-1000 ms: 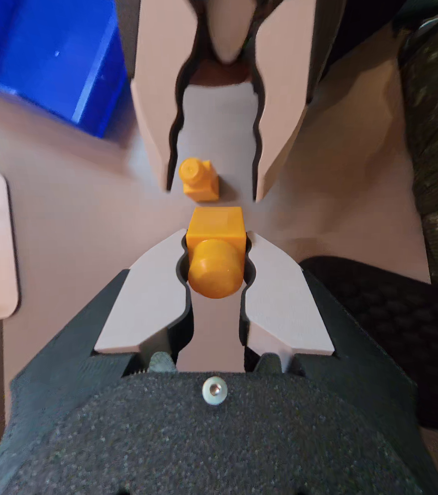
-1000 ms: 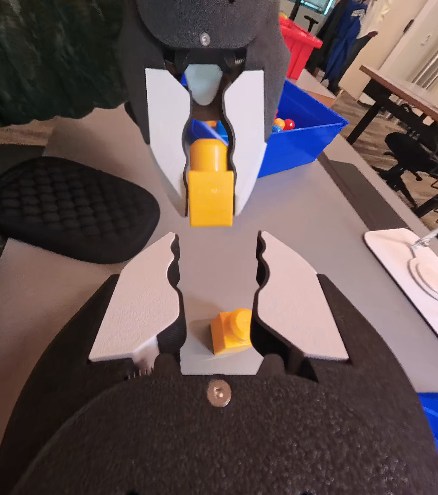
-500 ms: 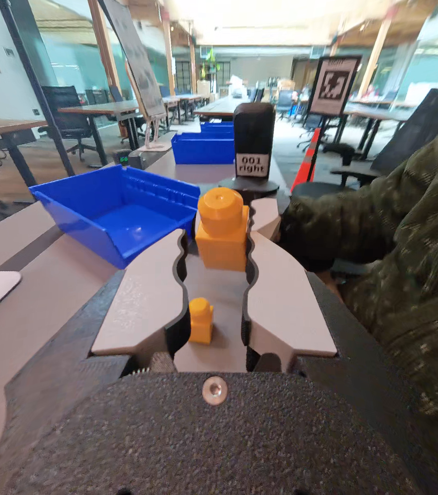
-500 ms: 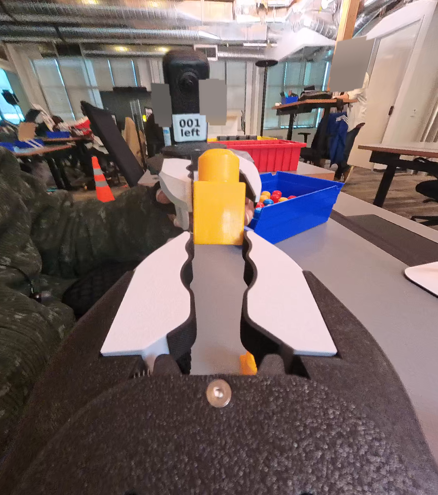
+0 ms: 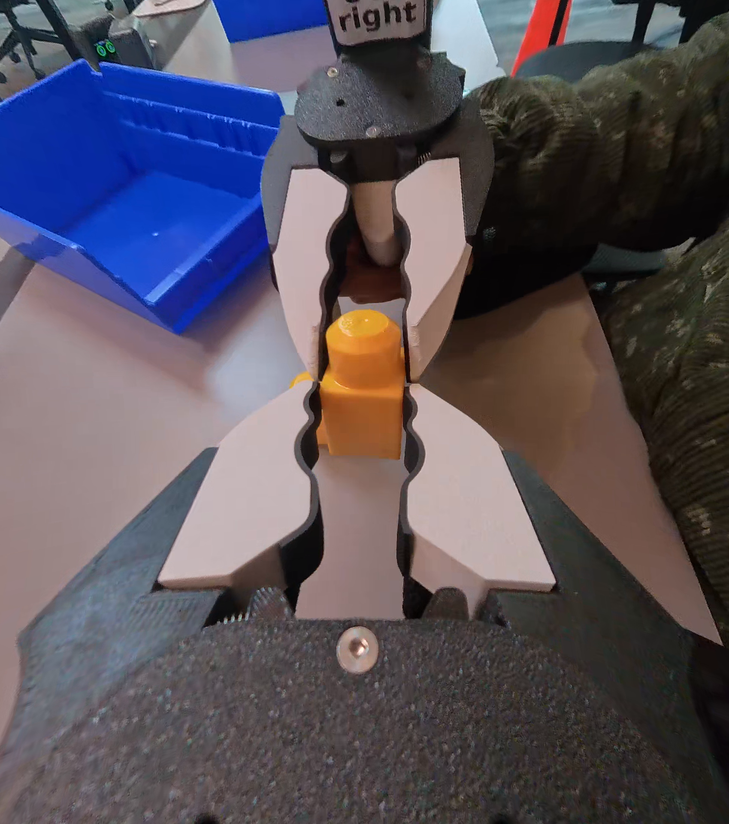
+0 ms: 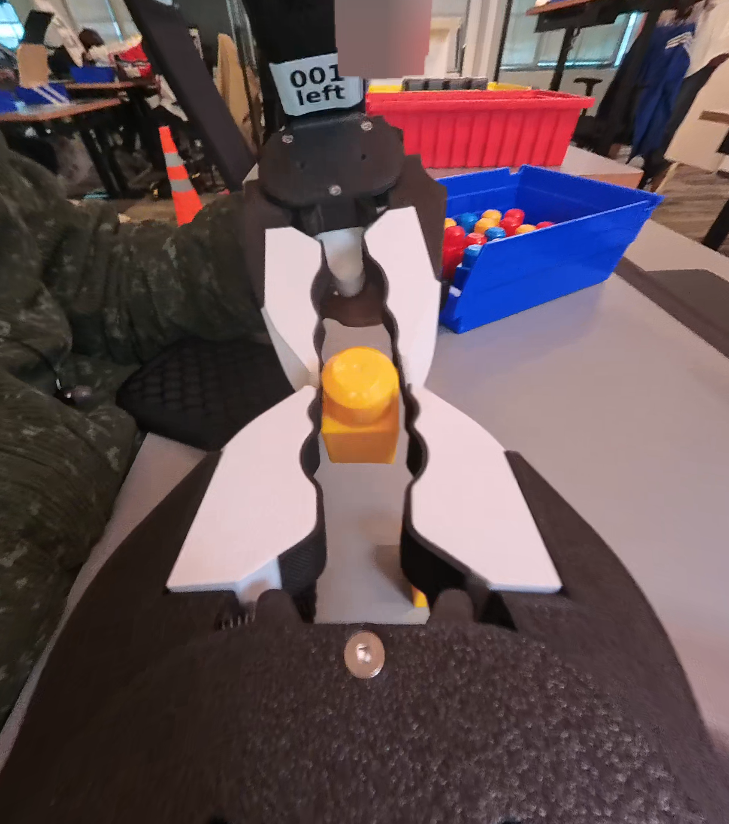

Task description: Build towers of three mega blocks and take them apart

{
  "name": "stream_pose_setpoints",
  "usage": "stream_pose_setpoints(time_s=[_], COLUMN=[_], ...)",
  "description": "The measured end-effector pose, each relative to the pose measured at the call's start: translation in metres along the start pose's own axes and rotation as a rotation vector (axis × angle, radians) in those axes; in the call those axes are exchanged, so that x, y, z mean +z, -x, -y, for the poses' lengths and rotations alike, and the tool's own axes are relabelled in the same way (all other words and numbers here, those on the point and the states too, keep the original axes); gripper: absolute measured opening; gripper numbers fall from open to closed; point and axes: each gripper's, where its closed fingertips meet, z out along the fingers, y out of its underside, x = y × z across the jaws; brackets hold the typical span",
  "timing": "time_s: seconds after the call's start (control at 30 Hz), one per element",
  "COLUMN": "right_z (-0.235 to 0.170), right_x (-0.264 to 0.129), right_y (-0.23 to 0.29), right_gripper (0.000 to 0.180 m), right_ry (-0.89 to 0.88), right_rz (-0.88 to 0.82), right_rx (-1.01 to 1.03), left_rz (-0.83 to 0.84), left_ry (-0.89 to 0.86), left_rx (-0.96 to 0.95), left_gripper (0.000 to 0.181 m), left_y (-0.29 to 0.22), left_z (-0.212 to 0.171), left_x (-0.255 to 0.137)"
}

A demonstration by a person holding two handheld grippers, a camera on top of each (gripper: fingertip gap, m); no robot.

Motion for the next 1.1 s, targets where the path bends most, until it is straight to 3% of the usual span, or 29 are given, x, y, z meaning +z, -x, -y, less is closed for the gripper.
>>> stream_pose_setpoints(time_s=[0.17, 0.2, 0.27, 0.4, 0.57, 0.63, 0.67, 0.83, 1.1], right_z=[0.009, 0.015, 0.028, 0.038, 0.05, 0.051, 0.051, 0.039, -0.015], right_x=[-0.007, -0.013, -0.03, -0.063, -0.084, -0.086, -0.085, -0.074, -0.027], right_y=[-0.002, -0.007, -0.019, -0.043, -0.051, -0.051, -0.051, -0.045, -0.02], right_gripper=[0.032, 0.032, 0.032, 0.032, 0.032, 0.033, 0.033, 0.033, 0.032], right_ry=[-0.017, -0.05, -0.125, -0.22, -0.297, -0.304, -0.299, -0.212, 0.119], right_rz=[-0.03, -0.05, -0.094, -0.182, -0.217, -0.22, -0.218, -0.181, -0.028], right_rx=[-0.025, -0.02, 0.005, 0.031, 0.028, 0.025, 0.024, 0.005, 0.05], left_rz=[0.01, 0.01, -0.001, 0.009, 0.028, 0.074, 0.1, 0.042, 0.052], left_ry=[-0.091, -0.096, -0.056, 0.109, 0.22, 0.226, 0.236, 0.225, 0.335], left_rx=[-0.027, -0.039, -0.091, -0.151, -0.127, -0.084, -0.061, -0.069, -0.04], left_gripper=[0.036, 0.046, 0.062, 0.07, 0.067, 0.047, 0.036, 0.036, 0.036], left_y=[0.004, 0.006, 0.011, 0.02, 0.027, 0.036, 0.04, 0.027, 0.011], left_z=[0.009, 0.007, -0.008, -0.056, -0.08, -0.078, -0.077, -0.067, -0.061], left_x=[-0.001, -0.001, 0.006, 0.04, 0.074, 0.081, 0.081, 0.067, 0.052])
